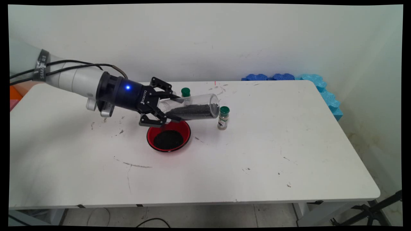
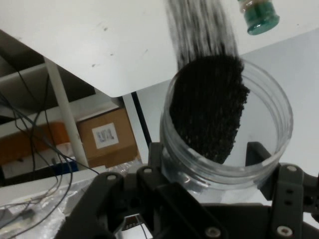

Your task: Pour the black seasoning powder in the red bowl

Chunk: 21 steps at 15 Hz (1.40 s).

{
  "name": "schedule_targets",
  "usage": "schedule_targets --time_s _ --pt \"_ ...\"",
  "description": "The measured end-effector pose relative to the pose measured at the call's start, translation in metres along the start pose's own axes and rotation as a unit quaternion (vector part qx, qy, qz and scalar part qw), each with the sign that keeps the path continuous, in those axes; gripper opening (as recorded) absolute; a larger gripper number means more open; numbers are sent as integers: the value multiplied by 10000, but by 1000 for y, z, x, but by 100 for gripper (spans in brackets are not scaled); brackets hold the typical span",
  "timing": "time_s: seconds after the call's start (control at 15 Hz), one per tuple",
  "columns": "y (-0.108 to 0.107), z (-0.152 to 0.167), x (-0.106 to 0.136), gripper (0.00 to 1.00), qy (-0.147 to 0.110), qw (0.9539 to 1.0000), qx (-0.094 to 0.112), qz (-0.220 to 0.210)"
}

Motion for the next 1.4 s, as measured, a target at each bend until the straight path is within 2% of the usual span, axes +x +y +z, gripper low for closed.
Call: schedule_targets --time_s 0.73,1.4 --pt "-1 1 -1 0 -152 9988 -237 -396" --pt "2 3 -1 0 -287 9971 -417 -561"
